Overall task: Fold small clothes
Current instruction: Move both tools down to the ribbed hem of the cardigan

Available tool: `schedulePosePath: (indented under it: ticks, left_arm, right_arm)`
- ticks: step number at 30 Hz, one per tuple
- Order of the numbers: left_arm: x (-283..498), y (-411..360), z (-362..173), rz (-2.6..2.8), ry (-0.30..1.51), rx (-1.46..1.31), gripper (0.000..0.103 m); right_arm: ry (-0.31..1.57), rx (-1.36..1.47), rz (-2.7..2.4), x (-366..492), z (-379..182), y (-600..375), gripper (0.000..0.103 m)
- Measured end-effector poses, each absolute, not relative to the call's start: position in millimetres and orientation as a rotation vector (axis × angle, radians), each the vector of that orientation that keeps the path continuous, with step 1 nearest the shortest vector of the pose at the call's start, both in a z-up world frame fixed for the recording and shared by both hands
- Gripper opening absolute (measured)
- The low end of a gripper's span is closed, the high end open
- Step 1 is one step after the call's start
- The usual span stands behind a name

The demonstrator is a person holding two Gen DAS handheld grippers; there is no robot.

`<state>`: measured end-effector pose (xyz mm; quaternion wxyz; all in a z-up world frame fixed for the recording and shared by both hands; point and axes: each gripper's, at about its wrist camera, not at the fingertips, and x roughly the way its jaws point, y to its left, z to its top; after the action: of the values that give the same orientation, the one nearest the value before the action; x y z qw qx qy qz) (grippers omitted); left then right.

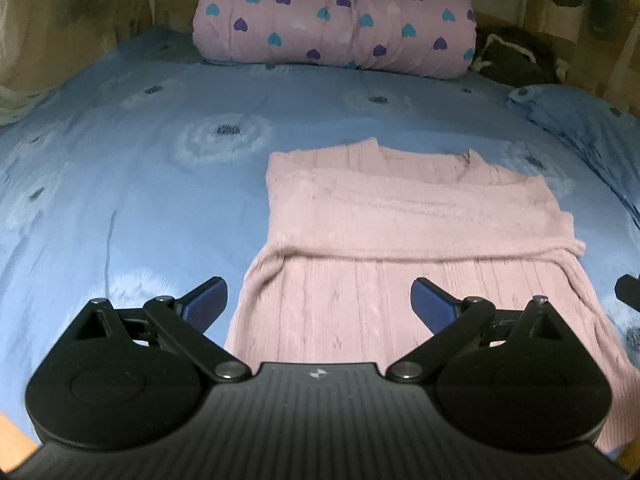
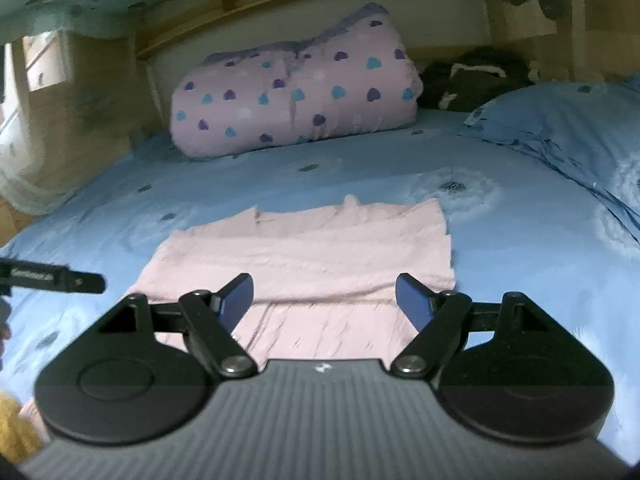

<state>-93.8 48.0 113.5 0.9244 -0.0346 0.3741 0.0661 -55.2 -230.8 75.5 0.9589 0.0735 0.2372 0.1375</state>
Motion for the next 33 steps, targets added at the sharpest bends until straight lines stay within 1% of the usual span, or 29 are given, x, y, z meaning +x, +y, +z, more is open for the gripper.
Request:
schedulePosePath:
  ticks: [6, 12, 21, 24, 27, 33]
  left_arm:
    - [-131, 44, 102, 0.095, 0.801, -0.079, 0.1]
    - [-166, 35, 83, 0.057, 0.826, -0.023, 0.1]
    - [-192, 25, 47, 0.011, 0.899, -0.028, 0.101]
    - [-199, 16, 41, -0.006, 0.885, 0.052, 0.103]
    - [-204, 7, 36, -0.019, 0.881, 0.139, 0.103]
    - [-208, 8, 30, -0.03, 0.895, 0.182, 0.103]
  right_arm:
    - [0.494, 0.126, 0.318, -96, 82, -220, 0.08]
    - [0.512, 0.065, 0.366, -127, 81, -210, 0.08]
    - [0.6, 0.016, 0.388, -148, 54, -200, 0.08]
    - [0.627, -0.017, 0.411, -155, 46, -198, 0.08]
    - [0.643, -0.054, 0.432, -162, 40, -196, 0.08]
    - [0.683, -0.12, 0.43, -165, 26, -193, 0.08]
